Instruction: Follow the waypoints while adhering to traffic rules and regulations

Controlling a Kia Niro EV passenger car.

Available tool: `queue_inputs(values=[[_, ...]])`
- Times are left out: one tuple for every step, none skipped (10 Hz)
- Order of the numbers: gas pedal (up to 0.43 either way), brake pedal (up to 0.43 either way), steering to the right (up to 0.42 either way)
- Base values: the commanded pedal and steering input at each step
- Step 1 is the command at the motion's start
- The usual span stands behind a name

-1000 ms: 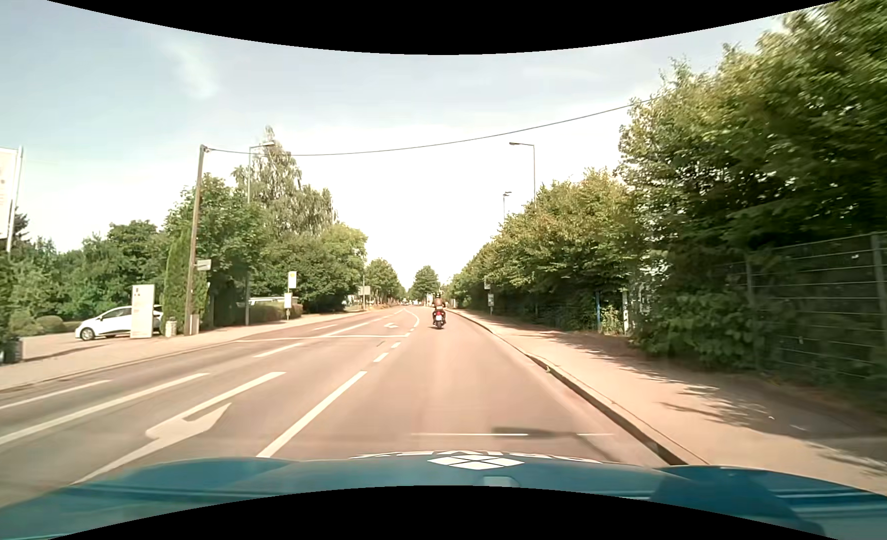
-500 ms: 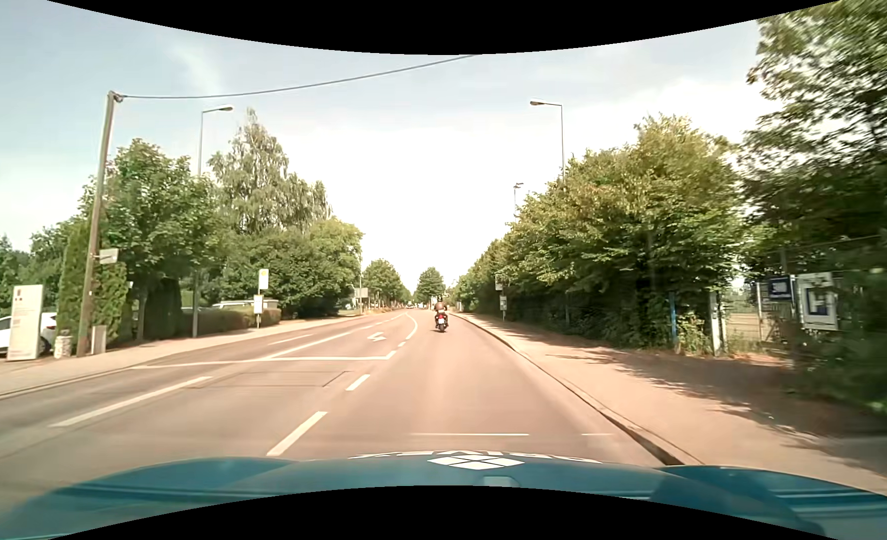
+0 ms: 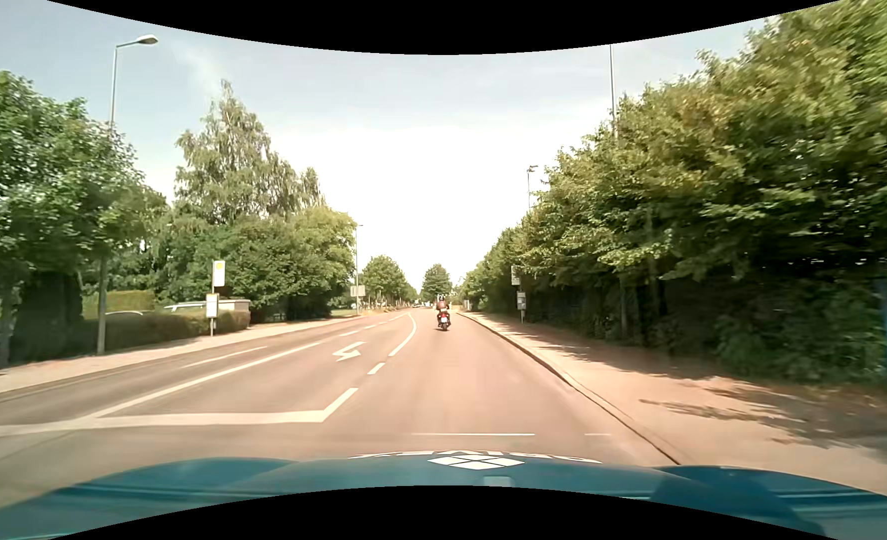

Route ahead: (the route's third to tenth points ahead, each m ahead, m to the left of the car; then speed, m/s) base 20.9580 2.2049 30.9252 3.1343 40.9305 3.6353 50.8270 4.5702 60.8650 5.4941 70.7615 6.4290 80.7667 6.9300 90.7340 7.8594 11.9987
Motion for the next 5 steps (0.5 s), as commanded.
queue_inputs(values=[[0.118, 0.0, -0.017], [0.118, 0.0, -0.018], [0.11, 0.0, -0.019], [0.11, 0.0, -0.019], [0.11, 0.0, -0.019]])
